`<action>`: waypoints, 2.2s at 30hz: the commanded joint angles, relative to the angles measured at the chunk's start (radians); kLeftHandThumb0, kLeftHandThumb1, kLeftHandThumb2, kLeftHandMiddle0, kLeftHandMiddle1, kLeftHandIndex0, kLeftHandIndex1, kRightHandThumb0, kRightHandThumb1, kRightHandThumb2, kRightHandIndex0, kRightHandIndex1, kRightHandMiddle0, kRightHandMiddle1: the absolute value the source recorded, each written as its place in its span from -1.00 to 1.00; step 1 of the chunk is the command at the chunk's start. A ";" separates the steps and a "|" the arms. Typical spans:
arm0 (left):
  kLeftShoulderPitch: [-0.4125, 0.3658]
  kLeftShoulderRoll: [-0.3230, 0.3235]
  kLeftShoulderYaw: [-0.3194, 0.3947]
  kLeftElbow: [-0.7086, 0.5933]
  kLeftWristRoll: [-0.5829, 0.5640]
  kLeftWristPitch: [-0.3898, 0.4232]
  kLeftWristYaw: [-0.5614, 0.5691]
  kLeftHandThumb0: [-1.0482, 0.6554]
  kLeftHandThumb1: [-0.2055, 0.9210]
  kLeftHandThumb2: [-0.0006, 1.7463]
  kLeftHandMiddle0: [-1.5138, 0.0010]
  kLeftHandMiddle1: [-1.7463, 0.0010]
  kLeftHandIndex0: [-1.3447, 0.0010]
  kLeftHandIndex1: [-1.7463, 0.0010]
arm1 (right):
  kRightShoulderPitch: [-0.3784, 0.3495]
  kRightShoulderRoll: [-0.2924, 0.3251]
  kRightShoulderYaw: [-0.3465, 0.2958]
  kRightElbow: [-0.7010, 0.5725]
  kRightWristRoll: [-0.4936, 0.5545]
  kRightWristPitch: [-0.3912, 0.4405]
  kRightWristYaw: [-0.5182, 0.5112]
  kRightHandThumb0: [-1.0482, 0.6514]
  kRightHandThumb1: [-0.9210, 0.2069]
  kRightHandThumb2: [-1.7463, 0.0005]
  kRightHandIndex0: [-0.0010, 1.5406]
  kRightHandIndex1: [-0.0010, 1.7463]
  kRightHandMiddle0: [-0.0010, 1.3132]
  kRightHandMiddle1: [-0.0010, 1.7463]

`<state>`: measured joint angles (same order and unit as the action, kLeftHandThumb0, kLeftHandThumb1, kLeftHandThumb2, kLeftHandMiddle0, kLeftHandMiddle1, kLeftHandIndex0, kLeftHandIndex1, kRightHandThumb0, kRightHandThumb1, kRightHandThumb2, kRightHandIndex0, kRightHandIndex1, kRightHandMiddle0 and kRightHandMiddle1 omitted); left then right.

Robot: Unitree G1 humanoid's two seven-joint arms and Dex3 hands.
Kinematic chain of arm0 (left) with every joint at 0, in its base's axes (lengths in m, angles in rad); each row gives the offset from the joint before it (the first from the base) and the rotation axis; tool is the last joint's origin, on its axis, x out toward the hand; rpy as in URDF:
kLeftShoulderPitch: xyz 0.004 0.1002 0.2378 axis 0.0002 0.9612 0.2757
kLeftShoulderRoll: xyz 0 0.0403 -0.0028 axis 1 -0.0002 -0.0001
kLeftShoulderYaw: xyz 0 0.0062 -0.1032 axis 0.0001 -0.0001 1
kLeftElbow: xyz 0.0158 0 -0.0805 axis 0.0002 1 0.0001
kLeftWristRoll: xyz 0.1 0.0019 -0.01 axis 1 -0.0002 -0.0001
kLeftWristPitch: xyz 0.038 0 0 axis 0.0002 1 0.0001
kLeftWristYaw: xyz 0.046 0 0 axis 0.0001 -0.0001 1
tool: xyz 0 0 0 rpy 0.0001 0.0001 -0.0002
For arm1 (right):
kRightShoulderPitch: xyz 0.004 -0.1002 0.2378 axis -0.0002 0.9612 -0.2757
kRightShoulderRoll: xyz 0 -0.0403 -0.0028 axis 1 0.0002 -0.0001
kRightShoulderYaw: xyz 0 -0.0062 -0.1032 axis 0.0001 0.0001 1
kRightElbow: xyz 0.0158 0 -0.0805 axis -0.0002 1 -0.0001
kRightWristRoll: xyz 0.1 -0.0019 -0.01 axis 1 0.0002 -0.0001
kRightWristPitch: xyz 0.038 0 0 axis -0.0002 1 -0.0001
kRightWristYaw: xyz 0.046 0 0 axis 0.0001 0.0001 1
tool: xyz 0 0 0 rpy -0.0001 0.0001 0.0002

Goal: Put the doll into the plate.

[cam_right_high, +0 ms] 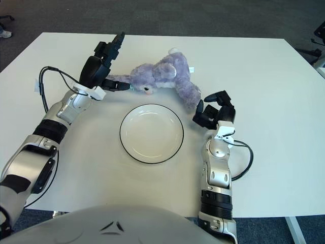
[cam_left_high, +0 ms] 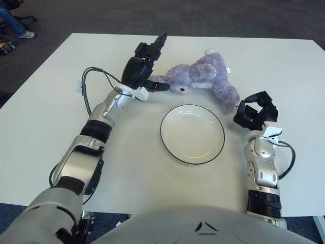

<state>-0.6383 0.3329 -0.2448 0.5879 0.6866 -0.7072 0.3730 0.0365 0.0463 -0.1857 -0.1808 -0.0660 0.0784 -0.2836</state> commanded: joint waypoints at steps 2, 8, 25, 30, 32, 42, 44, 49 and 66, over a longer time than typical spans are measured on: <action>-0.007 0.003 -0.018 -0.051 -0.013 -0.017 -0.026 -0.99 0.98 -0.62 0.91 -0.13 1.00 1.00 | -0.005 0.002 0.000 0.004 -0.007 -0.002 -0.008 -0.31 -0.02 -0.43 0.55 1.00 -0.13 1.00; -0.004 0.006 -0.025 -0.084 -0.034 -0.029 -0.065 -1.00 1.00 -0.62 0.96 -0.16 1.00 1.00 | -0.005 0.007 -0.001 0.003 -0.005 0.002 -0.012 -0.31 -0.01 -0.44 0.56 1.00 -0.12 1.00; -0.028 -0.006 -0.078 -0.141 0.085 0.044 -0.072 -1.00 1.00 -0.50 1.00 0.01 0.99 0.83 | -0.007 0.012 -0.003 0.014 -0.002 -0.003 -0.018 -0.32 0.01 -0.46 0.55 1.00 -0.11 1.00; -0.037 -0.011 -0.106 -0.155 0.106 0.112 -0.126 -1.00 1.00 -0.50 1.00 0.18 1.00 0.79 | -0.004 0.014 -0.001 0.013 -0.002 -0.005 -0.017 -0.32 0.01 -0.46 0.55 1.00 -0.11 1.00; -0.038 -0.011 -0.114 -0.161 0.111 0.133 -0.144 -1.00 1.00 -0.50 1.00 0.27 1.00 0.81 | -0.002 0.014 0.000 0.012 -0.003 -0.006 -0.017 -0.32 0.01 -0.46 0.55 1.00 -0.11 1.00; -0.044 -0.021 -0.152 -0.193 0.138 0.223 -0.201 -0.99 1.00 -0.50 1.00 0.70 1.00 0.99 | 0.002 0.013 -0.003 0.017 0.000 -0.016 -0.014 -0.31 -0.01 -0.44 0.55 1.00 -0.12 1.00; -0.045 -0.024 -0.158 -0.193 0.137 0.234 -0.211 -0.98 1.00 -0.51 1.00 0.73 1.00 0.99 | 0.002 0.012 -0.004 0.019 0.000 -0.018 -0.014 -0.31 -0.01 -0.44 0.55 1.00 -0.12 1.00; -0.053 -0.040 -0.178 -0.178 0.144 0.269 -0.220 -0.94 1.00 -0.56 1.00 0.81 1.00 1.00 | 0.005 0.013 -0.002 0.016 -0.004 -0.019 -0.015 -0.31 -0.01 -0.44 0.56 1.00 -0.13 1.00; -0.104 -0.076 -0.229 -0.059 0.173 0.305 -0.166 -0.99 1.00 -0.43 0.99 0.91 0.99 0.86 | 0.008 0.017 -0.005 0.010 0.001 -0.012 -0.017 -0.31 -0.02 -0.43 0.54 1.00 -0.13 1.00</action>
<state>-0.7100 0.2604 -0.4581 0.4968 0.8440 -0.4047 0.1839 0.0416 0.0586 -0.1883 -0.1699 -0.0655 0.0712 -0.2953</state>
